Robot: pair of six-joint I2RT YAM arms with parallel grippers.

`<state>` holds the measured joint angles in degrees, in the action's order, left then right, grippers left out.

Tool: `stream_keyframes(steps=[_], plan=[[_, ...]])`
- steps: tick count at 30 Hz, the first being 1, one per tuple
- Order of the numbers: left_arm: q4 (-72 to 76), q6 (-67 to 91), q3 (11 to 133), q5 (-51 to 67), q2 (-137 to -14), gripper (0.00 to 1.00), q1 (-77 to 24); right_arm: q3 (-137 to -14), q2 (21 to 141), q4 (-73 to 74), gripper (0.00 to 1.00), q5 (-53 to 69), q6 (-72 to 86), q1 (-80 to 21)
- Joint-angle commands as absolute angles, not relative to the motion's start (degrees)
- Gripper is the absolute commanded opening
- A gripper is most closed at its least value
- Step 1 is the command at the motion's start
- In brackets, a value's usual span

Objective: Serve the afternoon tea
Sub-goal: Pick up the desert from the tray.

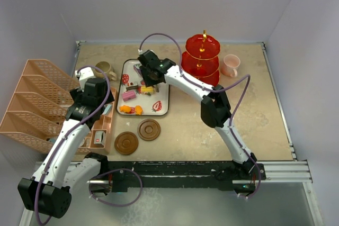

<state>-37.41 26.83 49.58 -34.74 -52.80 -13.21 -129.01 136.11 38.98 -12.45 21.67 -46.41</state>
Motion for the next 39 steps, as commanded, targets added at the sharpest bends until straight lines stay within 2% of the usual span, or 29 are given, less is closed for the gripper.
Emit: stream_keyframes(steps=[1,13,23,30,39], plan=[[-36.0,26.4,49.9,-35.1,-52.7,0.94,-13.4,-132.3,133.7,38.9,0.43,-12.5,22.4,-45.8],[-35.7,26.4,49.8,-34.4,-52.8,0.94,-13.4,-133.7,136.1,37.5,0.43,-8.5,24.4,-44.9],[-35.5,26.3,49.8,-34.3,-52.6,0.94,-13.4,-130.5,132.2,35.0,0.33,-9.0,26.3,-44.8],[-35.5,26.3,49.8,-34.3,-52.7,0.94,-13.4,-128.0,127.7,33.6,0.32,-8.8,27.1,-44.8],[-35.4,26.3,49.8,-34.3,-52.9,0.94,-13.4,-113.1,115.5,26.9,0.31,-4.7,30.1,-44.7]])
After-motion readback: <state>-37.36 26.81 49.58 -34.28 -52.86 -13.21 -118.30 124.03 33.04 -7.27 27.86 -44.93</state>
